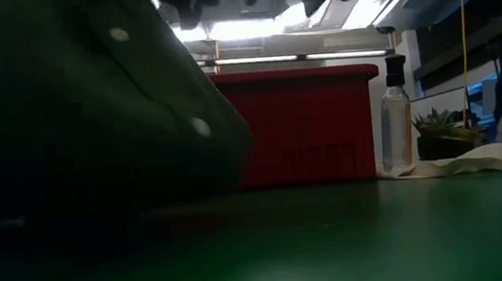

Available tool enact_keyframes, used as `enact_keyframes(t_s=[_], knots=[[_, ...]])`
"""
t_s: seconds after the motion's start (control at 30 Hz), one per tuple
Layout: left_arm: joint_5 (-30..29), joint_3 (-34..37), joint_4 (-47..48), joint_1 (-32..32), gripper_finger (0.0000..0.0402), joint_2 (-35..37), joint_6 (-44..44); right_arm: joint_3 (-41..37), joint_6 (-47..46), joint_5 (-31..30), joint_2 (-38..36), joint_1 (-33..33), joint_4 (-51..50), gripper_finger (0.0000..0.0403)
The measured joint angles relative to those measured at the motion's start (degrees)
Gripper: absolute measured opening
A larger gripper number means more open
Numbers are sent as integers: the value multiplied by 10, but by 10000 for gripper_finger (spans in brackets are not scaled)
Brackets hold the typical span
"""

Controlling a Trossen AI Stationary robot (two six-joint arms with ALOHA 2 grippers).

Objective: Fold Laundry from Bin
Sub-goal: Stack the folded green polo shirt on top of the folded blue shorts

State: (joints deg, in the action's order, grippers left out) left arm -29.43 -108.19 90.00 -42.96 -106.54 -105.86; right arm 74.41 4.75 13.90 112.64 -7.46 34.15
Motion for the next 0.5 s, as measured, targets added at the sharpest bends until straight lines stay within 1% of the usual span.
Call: enact_keyframes(t_s=[0.27,0.4,0.5], knots=[[5,125,0,3,0,124,-3,58,0,-52,0,0,-27,5],[14,159,1,3,0,192,-4,67,-21,-95,0,4,-26,5],[22,178,0,3,0,237,-4,67,-63,-98,4,12,-10,5]])
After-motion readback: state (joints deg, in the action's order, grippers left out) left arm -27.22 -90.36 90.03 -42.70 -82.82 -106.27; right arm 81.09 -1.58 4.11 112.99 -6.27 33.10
